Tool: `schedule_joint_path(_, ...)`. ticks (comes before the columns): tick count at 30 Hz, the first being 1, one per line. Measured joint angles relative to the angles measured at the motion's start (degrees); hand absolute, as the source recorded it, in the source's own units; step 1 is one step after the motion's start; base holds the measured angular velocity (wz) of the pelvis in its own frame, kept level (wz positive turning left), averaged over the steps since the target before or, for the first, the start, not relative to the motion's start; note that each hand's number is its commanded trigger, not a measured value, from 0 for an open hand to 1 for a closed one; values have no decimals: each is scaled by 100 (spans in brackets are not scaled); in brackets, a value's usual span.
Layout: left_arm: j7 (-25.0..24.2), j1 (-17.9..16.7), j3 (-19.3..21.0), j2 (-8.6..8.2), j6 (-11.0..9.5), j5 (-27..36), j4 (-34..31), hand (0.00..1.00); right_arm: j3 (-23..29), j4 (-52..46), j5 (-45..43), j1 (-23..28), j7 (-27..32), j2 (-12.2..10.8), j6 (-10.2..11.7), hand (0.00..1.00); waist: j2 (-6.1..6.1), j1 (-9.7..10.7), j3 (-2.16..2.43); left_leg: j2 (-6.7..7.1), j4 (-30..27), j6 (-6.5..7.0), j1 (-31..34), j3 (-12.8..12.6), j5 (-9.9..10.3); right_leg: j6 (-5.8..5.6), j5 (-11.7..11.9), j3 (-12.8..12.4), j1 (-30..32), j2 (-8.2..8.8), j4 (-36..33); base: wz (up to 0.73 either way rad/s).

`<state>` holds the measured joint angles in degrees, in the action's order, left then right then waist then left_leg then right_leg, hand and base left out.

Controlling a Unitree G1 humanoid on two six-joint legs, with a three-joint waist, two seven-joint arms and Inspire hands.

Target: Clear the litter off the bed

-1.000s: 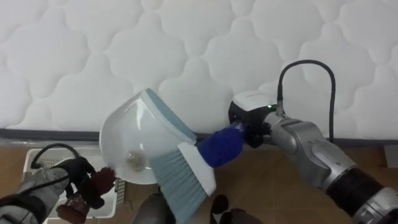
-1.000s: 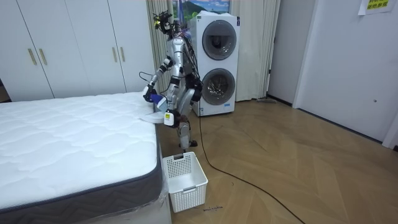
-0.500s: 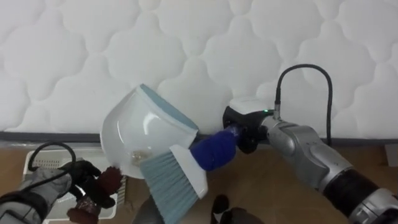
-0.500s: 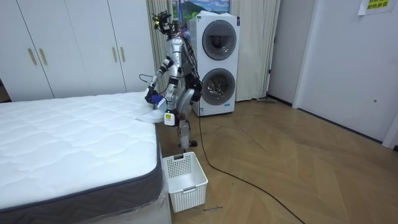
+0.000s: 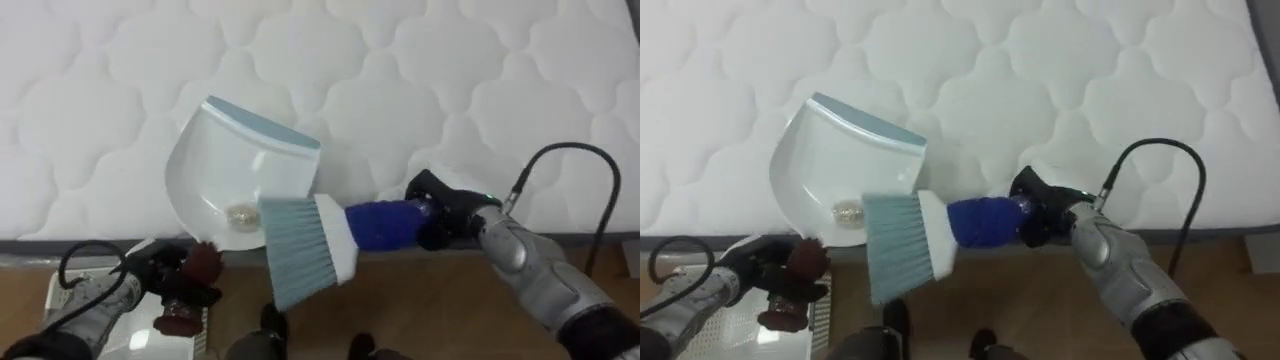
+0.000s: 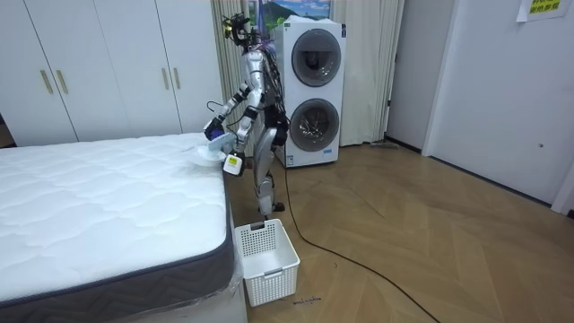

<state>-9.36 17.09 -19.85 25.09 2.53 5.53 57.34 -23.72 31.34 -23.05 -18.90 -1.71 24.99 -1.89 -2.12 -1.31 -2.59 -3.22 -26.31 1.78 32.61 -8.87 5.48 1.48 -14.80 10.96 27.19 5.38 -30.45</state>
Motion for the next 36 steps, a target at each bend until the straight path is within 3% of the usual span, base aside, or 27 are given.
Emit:
schedule_joint_path(3,69,-292,74,-57,-6,7,-262,100,284,-2,587,58,388,-4,-3,100,10,64,46,55,172,-17,-362,6,-15,-23,-14,-1,-333,59,103,5)
schedule_joint_path(4,121,-447,158,-160,-1,-20,-361,100,456,-49,787,162,519,-8,-3,100,32,121,159,69,225,-17,-453,1,-15,-32,-19,11,-458,64,193,11)
schedule_joint_path(5,149,-603,244,-250,-2,-21,-522,100,667,-103,996,269,673,-17,4,100,29,117,194,87,301,-17,-620,-2,-15,-50,-10,18,-637,67,283,8)
schedule_joint_path(10,221,-907,404,-371,-3,6,-1049,100,1111,-102,2011,383,1314,-69,3,100,10,107,211,103,498,-17,-1134,-8,-12,-95,43,76,-1222,52,615,2)
schedule_joint_path(11,258,-936,428,-400,-6,6,-1162,100,1150,-100,2247,398,1425,-72,2,94,11,91,213,123,559,-17,-1245,-10,-12,-109,60,82,-1343,51,689,0)
schedule_joint_path(12,267,-976,471,-417,-7,0,-1239,100,1157,-101,2352,400,1468,-72,3,63,8,85,216,133,576,-17,-1305,-14,-12,-110,60,82,-1398,53,706,0)
schedule_joint_path(13,288,-1071,560,-461,-11,-3,-1415,100,1178,-102,2545,400,1566,-71,3,2,20,89,231,146,612,-15,-1378,-6,-10,-120,66,114,-1492,56,768,4)
schedule_joint_path(18,302,-1272,798,-652,-44,2,-1839,100,1420,-228,3041,422,2169,-130,3,0,36,34,238,239,705,-12,-1524,126,-12,-164,42,171,-1688,61,805,12)
schedule_joint_path(20,310,-1386,887,-668,-24,2,-1977,100,1547,-423,3087,553,2416,-133,4,0,52,88,248,292,707,-11,-1540,312,-15,-183,40,307,-1857,50,933,49)
schedule_joint_path(22,368,-1561,955,-668,-24,1,-2260,100,1756,-666,3162,800,2798,-134,7,0,67,116,255,400,709,-20,-1598,691,-21,-201,38,432,-2157,-6,1155,81)
schedule_joint_path(26,515,-1710,969,-698,-30,41,-2494,100,1847,-805,3460,1070,3170,-174,70,0,152,113,282,589,709,-58,-1645,1237,-48,-209,32,196,-2547,-154,1463,75)
schedule_joint_path(28,630,-1770,991,-767,-35,44,-2494,100,1846,-810,3654,1071,3256,-214,76,0,168,56,283,619,804,-71,-1706,1327,-77,-209,31,199,-2624,-171,1497,46)
schedule_joint_path(32,850,-1961,1116,-909,-32,37,-2494,100,1864,-1143,3709,1072,3514,-303,103,0,153,-40,275,701,885,-108,-1703,1578,-181,-183,7,363,-2753,-184,1596,36)
schedule_joint_path(36,1100,-1974,1193,-974,-6,40,-2518,100,1864,-1373,3748,1054,3693,-376,259,0,44,-234,257,726,873,-190,-1635,1825,-244,-115,-38,416,-2780,-295,1688,34)
